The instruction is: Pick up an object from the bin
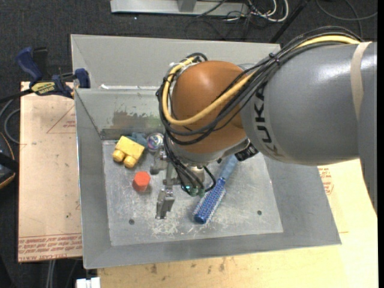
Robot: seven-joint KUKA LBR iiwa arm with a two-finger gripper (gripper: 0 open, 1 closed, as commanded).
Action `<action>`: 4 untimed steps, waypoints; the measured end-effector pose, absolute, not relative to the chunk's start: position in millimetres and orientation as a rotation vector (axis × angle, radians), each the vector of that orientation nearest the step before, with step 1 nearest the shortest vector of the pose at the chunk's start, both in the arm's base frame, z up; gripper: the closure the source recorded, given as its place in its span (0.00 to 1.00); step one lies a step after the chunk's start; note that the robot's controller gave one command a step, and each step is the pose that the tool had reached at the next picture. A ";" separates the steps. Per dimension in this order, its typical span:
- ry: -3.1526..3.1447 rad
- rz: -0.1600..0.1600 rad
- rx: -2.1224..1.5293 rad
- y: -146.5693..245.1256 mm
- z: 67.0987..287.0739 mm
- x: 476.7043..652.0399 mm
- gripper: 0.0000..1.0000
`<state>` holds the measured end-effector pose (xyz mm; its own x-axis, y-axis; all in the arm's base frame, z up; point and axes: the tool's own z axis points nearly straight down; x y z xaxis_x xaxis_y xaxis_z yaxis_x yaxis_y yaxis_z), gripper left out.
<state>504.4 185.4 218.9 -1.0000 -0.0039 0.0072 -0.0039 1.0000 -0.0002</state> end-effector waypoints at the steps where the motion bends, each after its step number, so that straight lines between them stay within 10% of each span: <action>1: -3.149 -0.009 0.068 156.7 73.8 503.1 0.00; 2: -3.141 0.004 0.084 82.5 110.4 488.7 0.00; 3: -3.144 -0.012 -0.154 8.4 74.1 496.6 0.00; 4: -3.144 0.003 -0.028 -54.8 91.9 490.4 0.00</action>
Offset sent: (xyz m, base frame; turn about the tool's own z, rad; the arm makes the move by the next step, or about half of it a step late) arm -0.0046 -0.0314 -0.1489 -0.0396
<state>490.4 -54.8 91.9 -0.9998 0.0177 -0.0029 0.0177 0.9998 -0.0019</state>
